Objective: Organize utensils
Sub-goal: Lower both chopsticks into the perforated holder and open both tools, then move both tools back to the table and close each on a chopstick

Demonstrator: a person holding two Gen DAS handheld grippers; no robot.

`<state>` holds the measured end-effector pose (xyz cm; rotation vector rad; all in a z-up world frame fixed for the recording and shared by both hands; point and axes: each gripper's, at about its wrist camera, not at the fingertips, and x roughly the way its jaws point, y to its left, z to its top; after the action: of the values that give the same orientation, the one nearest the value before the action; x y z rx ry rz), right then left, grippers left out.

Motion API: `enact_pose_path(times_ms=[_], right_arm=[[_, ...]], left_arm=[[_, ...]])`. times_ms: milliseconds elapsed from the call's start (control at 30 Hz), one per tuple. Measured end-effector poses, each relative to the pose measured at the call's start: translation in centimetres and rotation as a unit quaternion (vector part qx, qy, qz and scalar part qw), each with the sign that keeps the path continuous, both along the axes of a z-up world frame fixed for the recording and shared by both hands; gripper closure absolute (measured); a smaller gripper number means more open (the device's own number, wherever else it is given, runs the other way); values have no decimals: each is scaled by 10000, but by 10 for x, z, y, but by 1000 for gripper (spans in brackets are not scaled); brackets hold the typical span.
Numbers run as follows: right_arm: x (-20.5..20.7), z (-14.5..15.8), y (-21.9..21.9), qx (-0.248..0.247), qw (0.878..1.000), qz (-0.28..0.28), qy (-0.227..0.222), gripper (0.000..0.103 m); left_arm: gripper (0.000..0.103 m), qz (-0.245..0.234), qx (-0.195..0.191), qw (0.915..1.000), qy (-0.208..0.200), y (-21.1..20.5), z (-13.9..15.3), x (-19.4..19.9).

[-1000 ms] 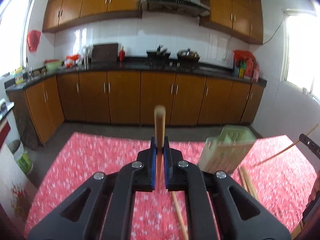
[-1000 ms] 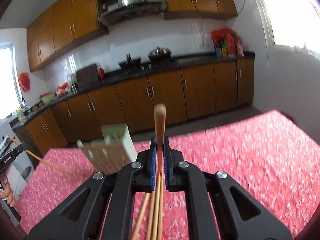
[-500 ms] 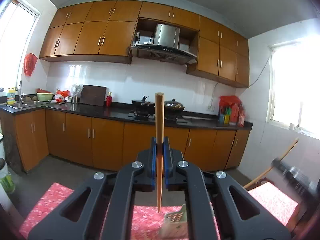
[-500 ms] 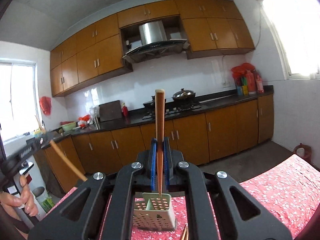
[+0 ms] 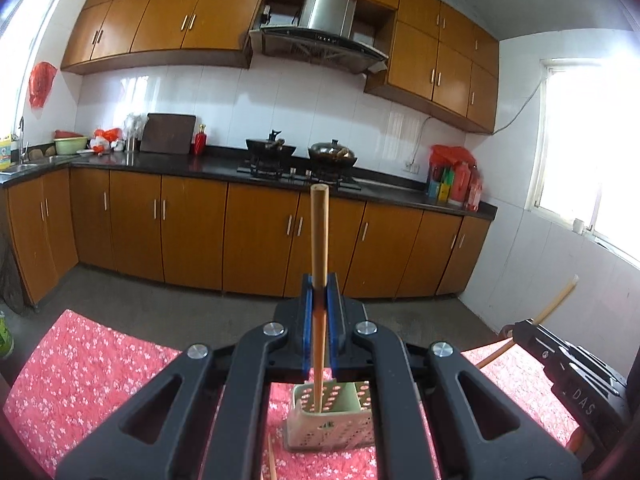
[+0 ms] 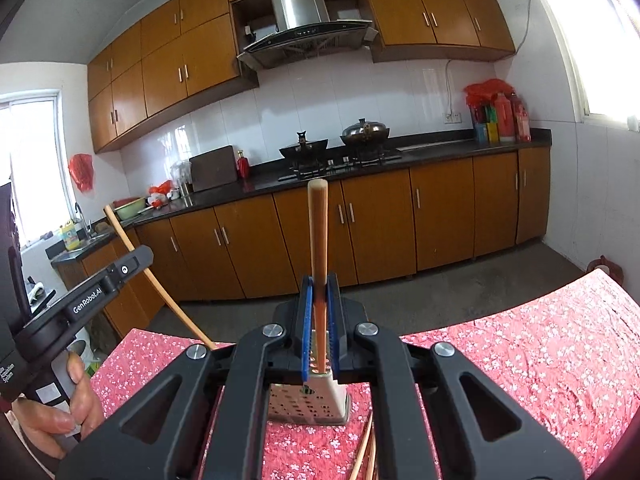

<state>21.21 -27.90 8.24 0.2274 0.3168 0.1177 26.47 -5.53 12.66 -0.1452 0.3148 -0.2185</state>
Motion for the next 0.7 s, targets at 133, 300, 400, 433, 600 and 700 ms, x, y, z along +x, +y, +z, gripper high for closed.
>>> enact_pose_path(times_ms=[133, 300, 400, 433, 600, 700], right_arm=[[-4, 4, -1, -17, 10000, 26, -10, 88], [-28, 12, -13, 1, 9998, -73, -198, 76], [-46, 6, -23, -18, 9996, -209, -175, 75], [-54, -2, -29, -56, 9995, -295, -65, 75], [-58, -69, -41, -130, 9943, -363, 997, 75], [-58, -122, -36, -85, 9836, -182, 1791, 76]], left_arm=[[87, 18, 49, 10000, -5, 4, -1, -7], [73, 86, 35, 9999, -92, 20, 4, -29], [63, 201, 151, 9996, -85, 40, -1, -55], [61, 238, 209, 9995, -65, 46, -5, -62], [59, 491, 603, 9951, 604, 84, -61, -92], [60, 511, 671, 9884, 1264, 100, -107, -99]])
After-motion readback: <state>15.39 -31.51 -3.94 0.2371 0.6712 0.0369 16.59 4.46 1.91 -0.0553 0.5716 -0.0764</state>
